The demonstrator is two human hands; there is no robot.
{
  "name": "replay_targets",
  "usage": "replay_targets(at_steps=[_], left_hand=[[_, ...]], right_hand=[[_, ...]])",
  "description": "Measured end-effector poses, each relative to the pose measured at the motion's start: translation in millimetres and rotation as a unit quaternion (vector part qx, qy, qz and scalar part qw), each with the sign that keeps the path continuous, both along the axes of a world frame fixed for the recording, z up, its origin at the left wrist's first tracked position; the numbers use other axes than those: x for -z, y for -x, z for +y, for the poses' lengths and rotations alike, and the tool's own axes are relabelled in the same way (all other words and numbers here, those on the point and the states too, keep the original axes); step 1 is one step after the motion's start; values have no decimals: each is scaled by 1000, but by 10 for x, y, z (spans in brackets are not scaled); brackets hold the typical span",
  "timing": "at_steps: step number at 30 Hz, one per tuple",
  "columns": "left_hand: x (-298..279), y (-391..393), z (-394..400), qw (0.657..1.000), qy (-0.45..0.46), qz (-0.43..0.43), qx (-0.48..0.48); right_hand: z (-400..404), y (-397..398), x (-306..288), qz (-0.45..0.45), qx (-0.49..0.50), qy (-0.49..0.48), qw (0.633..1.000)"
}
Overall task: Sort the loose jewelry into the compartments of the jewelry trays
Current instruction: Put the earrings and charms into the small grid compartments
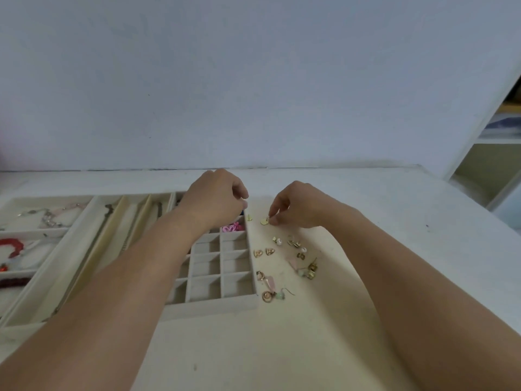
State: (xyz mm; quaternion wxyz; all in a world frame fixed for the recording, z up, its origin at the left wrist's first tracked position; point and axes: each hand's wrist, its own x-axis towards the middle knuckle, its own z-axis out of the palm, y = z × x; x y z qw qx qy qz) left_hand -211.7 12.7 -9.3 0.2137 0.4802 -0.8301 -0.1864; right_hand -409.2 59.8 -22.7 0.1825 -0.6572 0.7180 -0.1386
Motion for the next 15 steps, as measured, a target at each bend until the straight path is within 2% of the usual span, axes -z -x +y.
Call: replay_targets(at_steps=[5,8,10,12,15], left_hand=[[-20,64,69,996,-56,47,48],[-71,76,124,987,-95,100,84],[-114,78,169,979,-107,135,110],[-135,61,214,974,-93,160,129],[-126,78,254,976,-44,165,134]], right_hand=[[74,4,-88,-21,12,-13,1000],[206,18,-200,-141,28,33,989],[294,41,-256,-255,32,64,964],[381,49,-279,-357,42,62,931],[460,53,-273,-444,53,26,894]])
